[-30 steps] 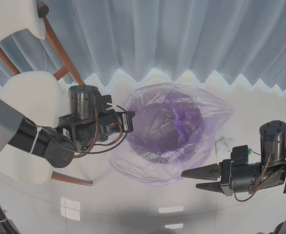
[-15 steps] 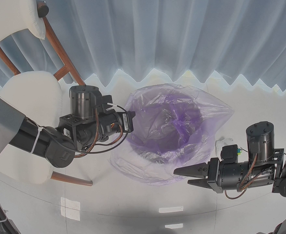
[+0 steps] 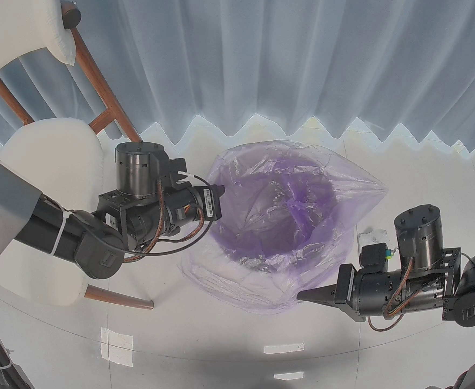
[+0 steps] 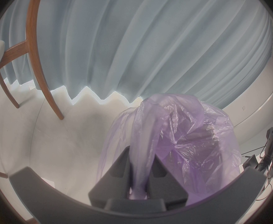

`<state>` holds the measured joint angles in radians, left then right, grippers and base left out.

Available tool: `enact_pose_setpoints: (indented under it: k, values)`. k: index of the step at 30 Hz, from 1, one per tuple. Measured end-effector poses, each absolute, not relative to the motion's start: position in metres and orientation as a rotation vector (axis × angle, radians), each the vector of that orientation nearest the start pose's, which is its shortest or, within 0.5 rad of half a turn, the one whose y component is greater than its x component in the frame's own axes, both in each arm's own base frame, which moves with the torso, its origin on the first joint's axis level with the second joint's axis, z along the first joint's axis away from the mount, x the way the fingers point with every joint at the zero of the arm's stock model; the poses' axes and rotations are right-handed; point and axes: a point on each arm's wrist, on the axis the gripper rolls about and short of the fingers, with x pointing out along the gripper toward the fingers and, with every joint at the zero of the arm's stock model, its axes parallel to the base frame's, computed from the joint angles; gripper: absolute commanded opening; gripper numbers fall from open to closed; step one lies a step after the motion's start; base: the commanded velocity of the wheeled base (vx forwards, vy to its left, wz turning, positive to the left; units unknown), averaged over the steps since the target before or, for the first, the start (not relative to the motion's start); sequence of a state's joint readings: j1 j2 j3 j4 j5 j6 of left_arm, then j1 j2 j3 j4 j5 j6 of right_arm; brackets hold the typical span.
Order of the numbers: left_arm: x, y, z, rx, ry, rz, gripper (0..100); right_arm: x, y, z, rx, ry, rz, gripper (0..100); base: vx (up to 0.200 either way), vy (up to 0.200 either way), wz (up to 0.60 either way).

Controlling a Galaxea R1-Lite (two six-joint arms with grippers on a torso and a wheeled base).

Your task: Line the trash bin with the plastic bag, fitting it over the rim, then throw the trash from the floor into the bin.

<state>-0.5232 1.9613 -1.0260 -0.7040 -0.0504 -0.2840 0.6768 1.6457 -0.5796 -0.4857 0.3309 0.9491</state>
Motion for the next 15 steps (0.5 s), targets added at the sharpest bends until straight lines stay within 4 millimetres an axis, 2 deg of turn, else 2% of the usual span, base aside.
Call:
enact_pose_setpoints:
  k: [10, 15]
  values:
    - [0.328, -0.191, 0.161, -0.277, 0.313, -0.533, 0, 0.187, 0.159, 0.111, 0.703, 1.043, 0.560, 0, 0.000, 0.000, 0.00]
    - [0.325, -0.193, 0.165, -0.304, 0.309, -0.544, 0, 0.191, 0.160, 0.099, 0.688, 1.067, 0.518, 0, 0.000, 0.000, 0.00]
